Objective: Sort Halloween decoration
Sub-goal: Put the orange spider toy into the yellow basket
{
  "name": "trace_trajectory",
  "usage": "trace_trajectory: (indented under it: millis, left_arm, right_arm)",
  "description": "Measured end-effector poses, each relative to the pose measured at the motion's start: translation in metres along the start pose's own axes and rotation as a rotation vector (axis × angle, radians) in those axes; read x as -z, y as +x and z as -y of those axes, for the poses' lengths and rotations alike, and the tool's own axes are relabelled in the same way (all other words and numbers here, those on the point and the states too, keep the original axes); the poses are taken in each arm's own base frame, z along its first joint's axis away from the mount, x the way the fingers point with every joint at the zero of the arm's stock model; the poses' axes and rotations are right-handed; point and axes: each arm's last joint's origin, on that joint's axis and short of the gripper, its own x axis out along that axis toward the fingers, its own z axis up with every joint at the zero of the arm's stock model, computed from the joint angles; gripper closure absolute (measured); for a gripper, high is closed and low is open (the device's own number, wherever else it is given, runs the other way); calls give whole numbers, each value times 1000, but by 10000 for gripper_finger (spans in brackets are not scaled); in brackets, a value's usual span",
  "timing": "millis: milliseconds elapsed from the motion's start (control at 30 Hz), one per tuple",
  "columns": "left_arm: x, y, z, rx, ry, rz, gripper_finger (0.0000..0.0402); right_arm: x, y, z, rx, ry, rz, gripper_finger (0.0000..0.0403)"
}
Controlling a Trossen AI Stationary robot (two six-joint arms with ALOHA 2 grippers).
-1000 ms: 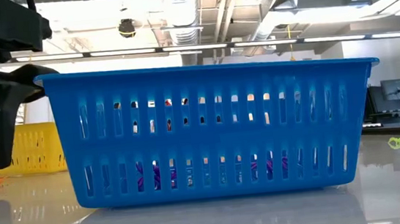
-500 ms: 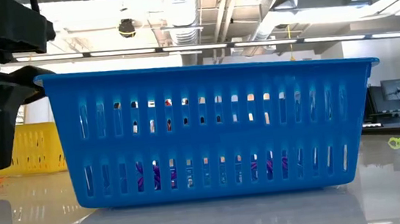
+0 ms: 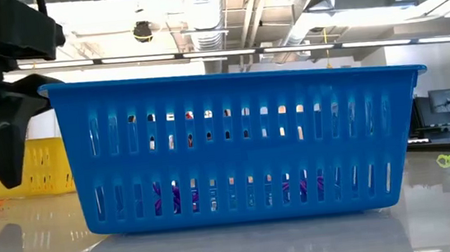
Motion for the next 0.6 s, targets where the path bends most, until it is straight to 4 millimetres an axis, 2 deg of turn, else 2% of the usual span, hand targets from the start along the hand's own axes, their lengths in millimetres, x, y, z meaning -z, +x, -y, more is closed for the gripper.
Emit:
trace_trajectory:
  millis: [267, 433, 500, 600]
  left_arm:
    - [4, 25, 4, -16, 28, -80, 223]
    - [4, 24, 4, -12, 39, -81, 228]
    - [4, 22, 4, 1, 40, -79, 240]
    - [5, 18, 3, 2, 41, -83, 280]
  right_arm:
    - [0, 0, 0, 0, -1, -1, 262]
    - [0, 0, 0, 0, -1, -1, 262]
    - [0, 0, 0, 0, -1, -1, 262]
    - [0, 0, 0, 0, -1, -1, 262]
